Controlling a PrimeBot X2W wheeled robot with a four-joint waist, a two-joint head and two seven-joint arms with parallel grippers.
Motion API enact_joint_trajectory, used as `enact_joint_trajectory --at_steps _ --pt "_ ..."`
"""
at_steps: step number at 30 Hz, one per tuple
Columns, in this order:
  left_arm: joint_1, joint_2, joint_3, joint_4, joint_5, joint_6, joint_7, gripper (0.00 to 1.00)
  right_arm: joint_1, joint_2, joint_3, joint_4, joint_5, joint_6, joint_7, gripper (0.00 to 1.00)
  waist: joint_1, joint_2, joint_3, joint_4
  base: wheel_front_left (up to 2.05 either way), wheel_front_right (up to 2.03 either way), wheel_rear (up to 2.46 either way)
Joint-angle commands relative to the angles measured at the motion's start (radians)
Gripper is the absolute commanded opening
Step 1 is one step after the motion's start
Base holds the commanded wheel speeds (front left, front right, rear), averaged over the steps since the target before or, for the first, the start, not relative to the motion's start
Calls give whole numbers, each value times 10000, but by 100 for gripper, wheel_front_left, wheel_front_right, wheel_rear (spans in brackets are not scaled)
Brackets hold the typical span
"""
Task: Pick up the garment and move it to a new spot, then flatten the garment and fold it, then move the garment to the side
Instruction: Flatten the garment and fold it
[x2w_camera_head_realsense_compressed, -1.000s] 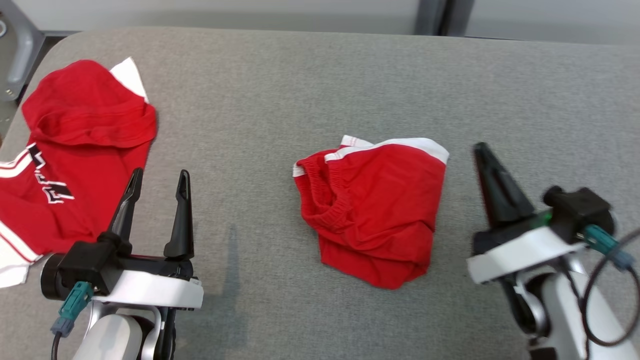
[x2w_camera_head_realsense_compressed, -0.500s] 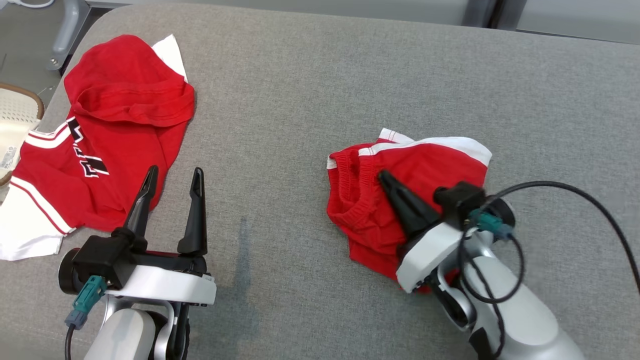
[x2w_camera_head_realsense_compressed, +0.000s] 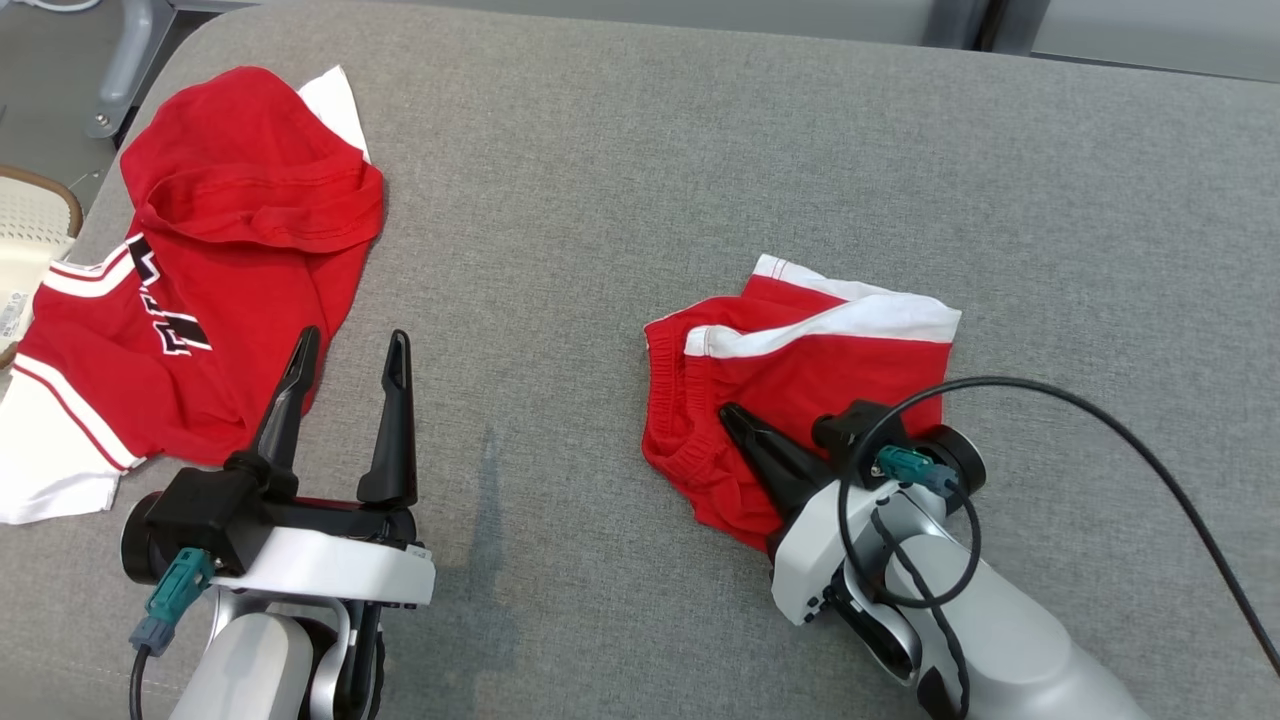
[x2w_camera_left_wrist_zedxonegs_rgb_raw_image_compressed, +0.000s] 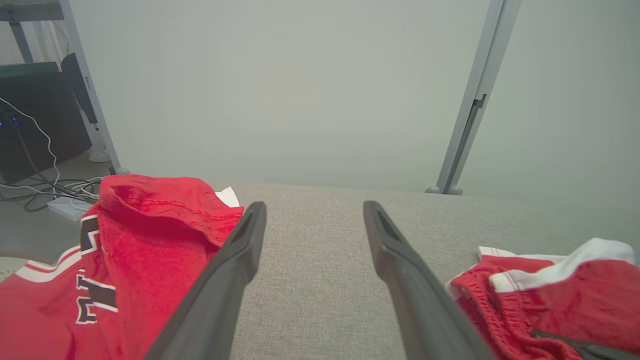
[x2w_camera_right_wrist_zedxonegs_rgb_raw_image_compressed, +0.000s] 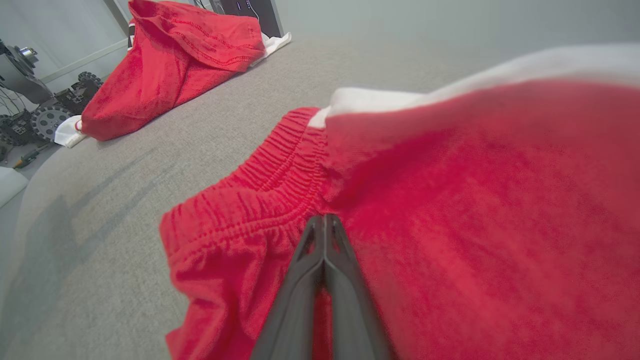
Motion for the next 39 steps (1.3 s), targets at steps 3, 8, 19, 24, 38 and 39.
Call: enact_joint_trajectory --at_steps 3,8,19,24,38,39 --pt "-117 -45 98 15 160 -74 -32 100 -84 -120 -149 78 412 13 -183 0 0 0 -48 -65 0 0 0" --pt "131 -50 303 -57 154 -118 -33 100 218 -125 -1045 -775 954 13 -376 0 0 0 -218 -330 0 0 0" --pt "441 121 525 -172 228 -10 -32 100 1867 -617 -3840 -3390 236 14 -370 22 0 0 -570 -921 0 0 0" --pt "585 291 567 -252 225 16 23 100 2952 -663 -5454 -4652 -500 14 -113 100 0 0 -720 -1282 0 0 0" --pt "983 628 566 -446 226 144 279 100 5191 -343 -7675 -7499 -1448 14 1490 100 0 0 -1487 -2055 0 0 0" --pt "1042 635 562 -454 220 163 289 100 5303 -333 -7694 -7621 -1470 14 1571 100 0 0 -1570 -2094 0 0 0"
